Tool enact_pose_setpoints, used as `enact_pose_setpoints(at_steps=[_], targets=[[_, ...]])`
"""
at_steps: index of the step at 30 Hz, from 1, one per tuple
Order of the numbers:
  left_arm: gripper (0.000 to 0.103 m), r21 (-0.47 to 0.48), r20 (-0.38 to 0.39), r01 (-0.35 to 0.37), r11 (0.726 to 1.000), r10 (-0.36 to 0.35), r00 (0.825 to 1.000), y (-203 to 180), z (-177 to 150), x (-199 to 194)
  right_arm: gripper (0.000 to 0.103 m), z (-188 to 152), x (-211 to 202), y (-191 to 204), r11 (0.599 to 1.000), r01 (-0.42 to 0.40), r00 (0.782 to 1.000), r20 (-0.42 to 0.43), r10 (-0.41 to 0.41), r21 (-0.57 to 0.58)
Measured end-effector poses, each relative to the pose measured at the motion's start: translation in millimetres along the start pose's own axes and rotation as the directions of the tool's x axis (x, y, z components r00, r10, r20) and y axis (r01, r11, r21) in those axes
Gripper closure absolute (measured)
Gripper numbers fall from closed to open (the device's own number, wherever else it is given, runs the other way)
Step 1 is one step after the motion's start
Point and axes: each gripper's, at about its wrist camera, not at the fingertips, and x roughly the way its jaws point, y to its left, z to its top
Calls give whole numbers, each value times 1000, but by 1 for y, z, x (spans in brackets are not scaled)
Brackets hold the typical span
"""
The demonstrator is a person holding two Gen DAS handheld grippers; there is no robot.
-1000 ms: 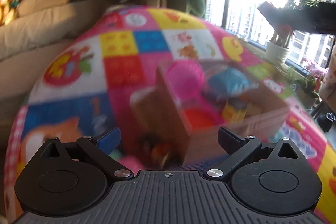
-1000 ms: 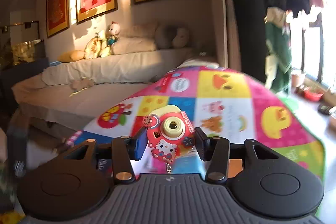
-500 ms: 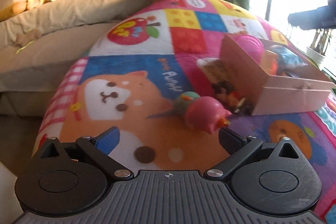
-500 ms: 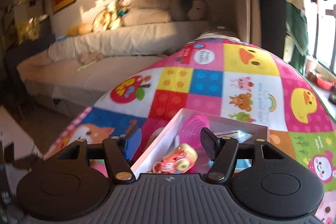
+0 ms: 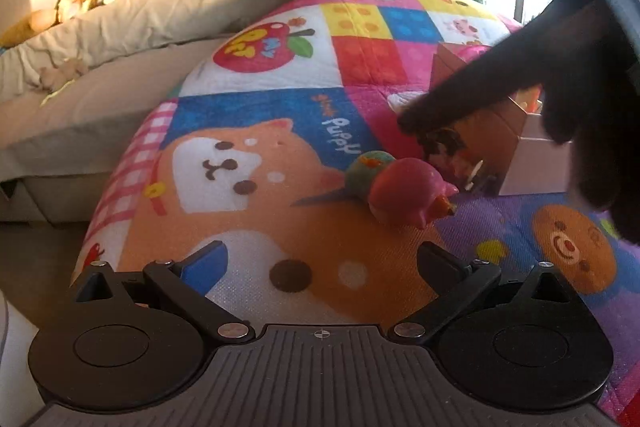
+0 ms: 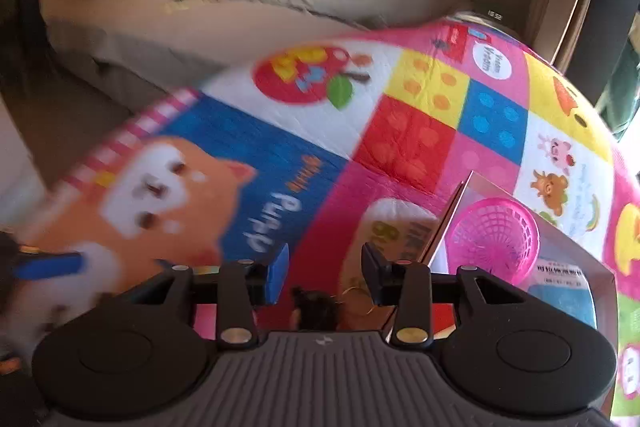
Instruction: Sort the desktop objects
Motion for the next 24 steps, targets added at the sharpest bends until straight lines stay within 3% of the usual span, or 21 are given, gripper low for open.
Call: enact_pose_setpoints(at_steps=[4,7,11,20,24], targets=[[0,-5,0,3,1000,-3,1000,0,-1,1,71,-10,6,8,1000,-5,999,-43,4,-27],[0,-4,-4,5,1000,-5,1000,0,-1,2,72,-21,-16,11,991,-130,989,-69,130,7],[0,3,-8,4,1000,-4,1000,-1,-2,2,73,-48,-47,8,977,-215,972,-91,215,9],[0,14,-12,-6,1000,6,1000,-3,-2,2,73,-122,-85,-39,982,-149,984,-84,159,120],[0,22,-21,-19,1000,19,1000,-5,-1,4,66,-138,-102,-54,980,-130,991,3,131,151]])
